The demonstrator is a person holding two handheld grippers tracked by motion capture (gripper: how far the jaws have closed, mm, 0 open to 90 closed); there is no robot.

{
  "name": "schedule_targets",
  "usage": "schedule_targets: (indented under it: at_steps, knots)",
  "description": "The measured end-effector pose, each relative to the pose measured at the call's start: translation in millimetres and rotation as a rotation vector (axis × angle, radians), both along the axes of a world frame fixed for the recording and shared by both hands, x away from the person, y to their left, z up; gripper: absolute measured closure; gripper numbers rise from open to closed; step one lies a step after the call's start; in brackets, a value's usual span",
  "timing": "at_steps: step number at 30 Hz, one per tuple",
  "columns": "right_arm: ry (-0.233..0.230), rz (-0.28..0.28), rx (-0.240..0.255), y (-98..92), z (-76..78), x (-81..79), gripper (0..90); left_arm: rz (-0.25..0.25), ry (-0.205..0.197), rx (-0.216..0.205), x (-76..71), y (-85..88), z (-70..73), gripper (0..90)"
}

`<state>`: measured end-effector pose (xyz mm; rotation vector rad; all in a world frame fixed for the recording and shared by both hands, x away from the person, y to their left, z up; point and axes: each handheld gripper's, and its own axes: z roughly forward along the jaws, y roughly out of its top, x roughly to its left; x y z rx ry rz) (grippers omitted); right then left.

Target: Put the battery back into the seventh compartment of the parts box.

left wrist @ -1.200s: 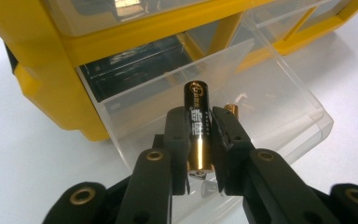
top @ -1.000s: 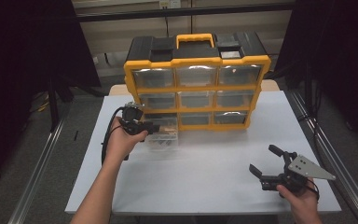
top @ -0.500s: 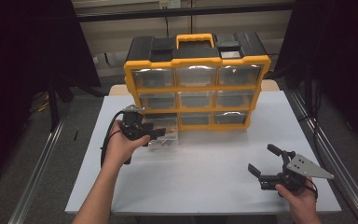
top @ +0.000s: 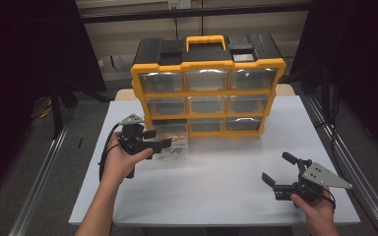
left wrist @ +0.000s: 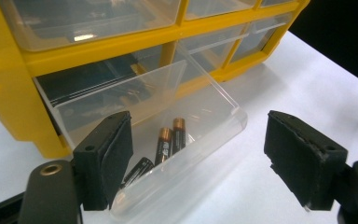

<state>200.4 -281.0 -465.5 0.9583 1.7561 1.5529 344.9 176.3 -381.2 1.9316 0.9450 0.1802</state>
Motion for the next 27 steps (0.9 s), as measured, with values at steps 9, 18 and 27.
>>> schedule_targets:
  at_steps: [9,18,27]
  knots:
    - [0.000,0.001,-0.001,0.1,-0.2,0.2,1.5,0.001,-0.021,-0.025,-7.1,11.4,-6.7,18.9]
    - [-0.003,0.001,-0.006,-0.3,-0.4,0.5,1.5,0.003,-0.079,-0.060,-15.1,24.3,-15.6,13.0]
    - [0.000,-0.002,-0.003,-0.2,-0.4,0.2,1.5,0.009,-0.134,-0.113,-22.0,34.5,-23.2,11.6]
